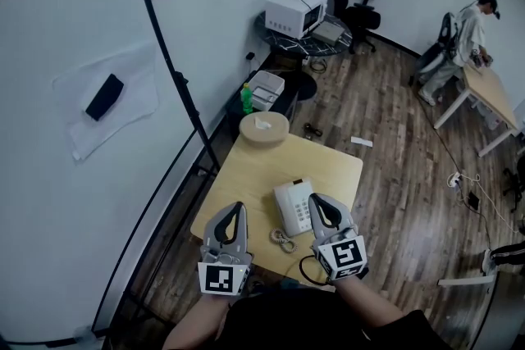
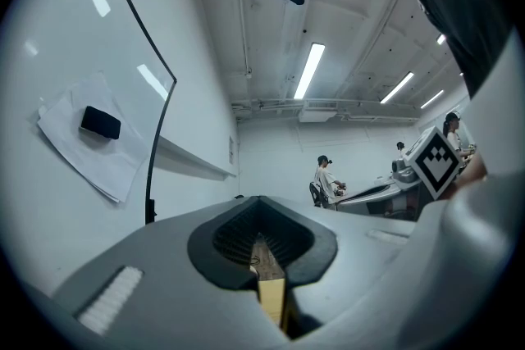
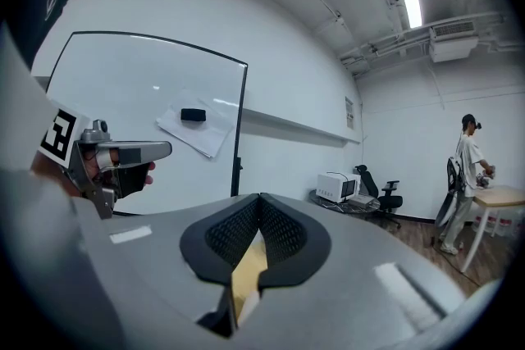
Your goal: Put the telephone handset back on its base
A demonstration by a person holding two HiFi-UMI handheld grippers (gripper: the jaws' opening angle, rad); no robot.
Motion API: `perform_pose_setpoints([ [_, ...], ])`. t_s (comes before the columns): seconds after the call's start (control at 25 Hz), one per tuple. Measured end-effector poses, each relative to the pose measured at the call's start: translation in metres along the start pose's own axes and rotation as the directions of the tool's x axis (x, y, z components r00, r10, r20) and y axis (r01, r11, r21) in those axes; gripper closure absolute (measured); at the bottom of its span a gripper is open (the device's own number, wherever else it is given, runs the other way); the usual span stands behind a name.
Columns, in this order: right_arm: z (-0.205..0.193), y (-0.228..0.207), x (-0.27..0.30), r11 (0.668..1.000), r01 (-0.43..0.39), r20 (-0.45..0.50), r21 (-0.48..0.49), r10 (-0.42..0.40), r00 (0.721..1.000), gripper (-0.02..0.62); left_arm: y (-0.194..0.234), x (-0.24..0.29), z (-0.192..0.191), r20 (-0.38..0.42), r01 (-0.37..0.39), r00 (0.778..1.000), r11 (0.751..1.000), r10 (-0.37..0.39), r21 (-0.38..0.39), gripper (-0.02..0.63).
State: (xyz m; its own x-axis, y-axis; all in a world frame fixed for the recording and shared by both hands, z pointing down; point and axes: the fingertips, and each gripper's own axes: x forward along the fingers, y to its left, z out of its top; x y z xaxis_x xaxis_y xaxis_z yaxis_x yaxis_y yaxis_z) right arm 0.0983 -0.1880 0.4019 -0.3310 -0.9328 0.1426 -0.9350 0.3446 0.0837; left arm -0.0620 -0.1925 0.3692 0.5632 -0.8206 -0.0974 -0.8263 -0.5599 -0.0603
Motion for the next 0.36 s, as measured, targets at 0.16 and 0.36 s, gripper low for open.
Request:
perform_pose_setpoints([
  [0.16, -0.0003, -0.0012, 0.0013, 1.0, 0.002, -0.007, 0.005, -0.002, 1.0, 0.588, 0.0017, 0.0013, 0.0001, 0.0, -0.002, 1.0, 1.0, 0.002, 0.0, 0.606],
  [0.36, 0.0018, -0.0029, 0.0006, 1.0, 0.0, 0.002, -0.007, 0.0, 1.0, 0.588, -0.0008, 0.0033, 0.0021, 0.001, 0.001, 1.0, 1.0, -0.001, 0.008, 0.606],
])
